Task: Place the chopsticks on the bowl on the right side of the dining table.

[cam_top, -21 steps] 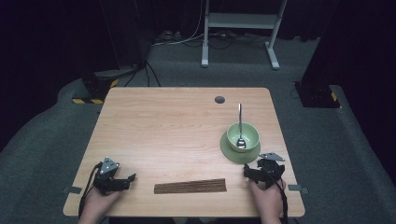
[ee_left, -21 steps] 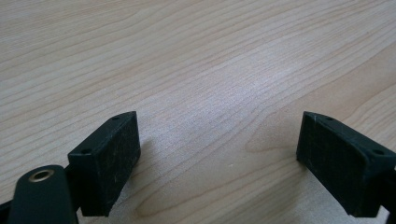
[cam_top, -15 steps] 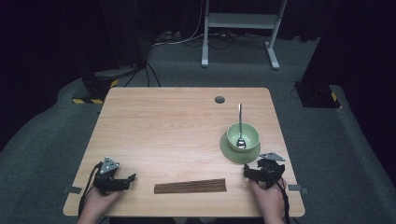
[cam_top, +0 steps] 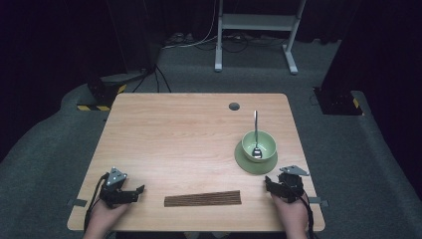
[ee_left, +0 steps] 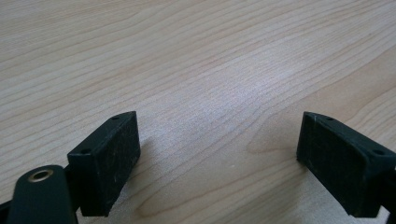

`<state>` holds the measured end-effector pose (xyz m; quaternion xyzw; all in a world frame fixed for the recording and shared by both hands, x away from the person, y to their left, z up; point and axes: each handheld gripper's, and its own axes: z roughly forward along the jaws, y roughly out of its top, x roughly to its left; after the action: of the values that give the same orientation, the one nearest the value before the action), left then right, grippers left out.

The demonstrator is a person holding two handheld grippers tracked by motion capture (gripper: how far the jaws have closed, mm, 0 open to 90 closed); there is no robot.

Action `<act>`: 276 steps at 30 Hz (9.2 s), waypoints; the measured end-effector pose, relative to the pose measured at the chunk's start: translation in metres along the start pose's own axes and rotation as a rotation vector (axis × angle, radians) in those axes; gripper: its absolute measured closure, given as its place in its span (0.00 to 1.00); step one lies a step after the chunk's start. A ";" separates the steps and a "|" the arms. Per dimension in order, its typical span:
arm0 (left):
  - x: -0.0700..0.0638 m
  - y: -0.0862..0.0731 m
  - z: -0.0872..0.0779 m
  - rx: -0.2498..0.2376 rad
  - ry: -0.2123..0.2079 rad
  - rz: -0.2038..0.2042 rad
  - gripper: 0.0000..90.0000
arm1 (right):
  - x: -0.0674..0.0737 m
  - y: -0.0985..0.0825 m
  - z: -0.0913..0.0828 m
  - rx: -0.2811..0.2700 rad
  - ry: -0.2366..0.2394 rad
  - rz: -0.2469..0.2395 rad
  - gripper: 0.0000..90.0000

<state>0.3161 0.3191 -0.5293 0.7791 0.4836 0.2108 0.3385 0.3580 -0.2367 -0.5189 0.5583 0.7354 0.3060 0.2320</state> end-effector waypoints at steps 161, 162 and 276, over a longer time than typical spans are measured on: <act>0.003 0.001 0.000 -0.020 0.032 -0.028 0.26 | 0.106 0.027 0.026 -0.002 0.377 -0.431 0.88; 0.003 0.001 0.000 -0.020 0.032 -0.028 0.26 | 0.106 0.027 0.026 -0.002 0.377 -0.431 0.88; 0.002 0.001 0.000 -0.023 0.030 -0.026 0.28 | 0.016 0.042 -0.030 -0.358 0.190 -0.202 0.94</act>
<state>0.3173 0.3210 -0.5287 0.7656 0.4962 0.2238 0.3429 0.3621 -0.2189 -0.4682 0.4004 0.7402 0.4581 0.2862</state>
